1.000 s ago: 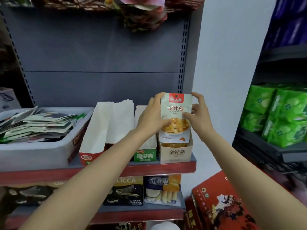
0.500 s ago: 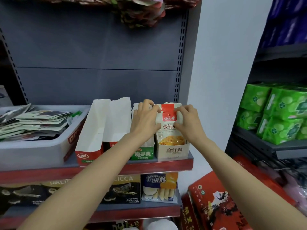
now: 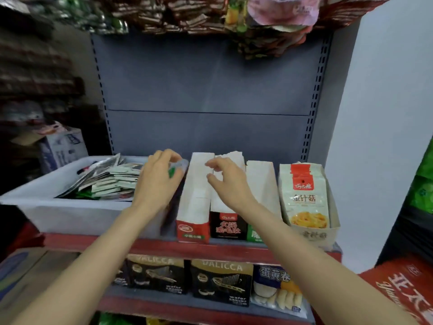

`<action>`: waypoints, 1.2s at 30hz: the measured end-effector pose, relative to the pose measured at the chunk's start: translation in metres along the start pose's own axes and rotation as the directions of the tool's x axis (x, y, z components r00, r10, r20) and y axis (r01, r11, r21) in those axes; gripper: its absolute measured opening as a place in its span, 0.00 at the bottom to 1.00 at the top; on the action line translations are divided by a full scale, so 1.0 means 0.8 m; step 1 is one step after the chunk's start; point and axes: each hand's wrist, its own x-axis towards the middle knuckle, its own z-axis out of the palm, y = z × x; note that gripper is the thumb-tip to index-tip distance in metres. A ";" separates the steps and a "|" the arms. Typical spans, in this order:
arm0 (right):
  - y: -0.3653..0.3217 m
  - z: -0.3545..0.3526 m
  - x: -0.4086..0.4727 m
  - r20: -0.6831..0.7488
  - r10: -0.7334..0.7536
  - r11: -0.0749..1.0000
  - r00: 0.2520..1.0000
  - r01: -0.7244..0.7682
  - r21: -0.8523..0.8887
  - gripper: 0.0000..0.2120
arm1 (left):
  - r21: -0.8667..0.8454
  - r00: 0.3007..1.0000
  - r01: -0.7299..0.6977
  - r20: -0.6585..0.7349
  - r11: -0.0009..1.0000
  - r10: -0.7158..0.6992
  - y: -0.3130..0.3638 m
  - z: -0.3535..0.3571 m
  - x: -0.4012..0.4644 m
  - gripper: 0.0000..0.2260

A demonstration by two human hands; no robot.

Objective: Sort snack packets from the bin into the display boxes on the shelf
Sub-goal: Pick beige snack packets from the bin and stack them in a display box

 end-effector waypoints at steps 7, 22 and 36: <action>-0.066 0.124 0.069 0.190 -0.019 0.999 0.982 0.013 0.032 0.20 | 0.166 0.946 0.320 -0.004 0.933 -0.324 -0.137 -0.091 0.020 0.18; -0.093 0.199 0.116 0.453 0.005 0.971 0.892 0.104 -0.216 0.27 | 0.198 0.796 0.420 0.388 0.885 -0.465 -0.224 -0.114 0.020 0.17; -0.112 0.183 0.098 0.265 -0.095 0.995 0.959 0.094 0.016 0.36 | 0.168 0.992 0.105 -0.090 0.980 -0.091 -0.180 -0.140 0.009 0.11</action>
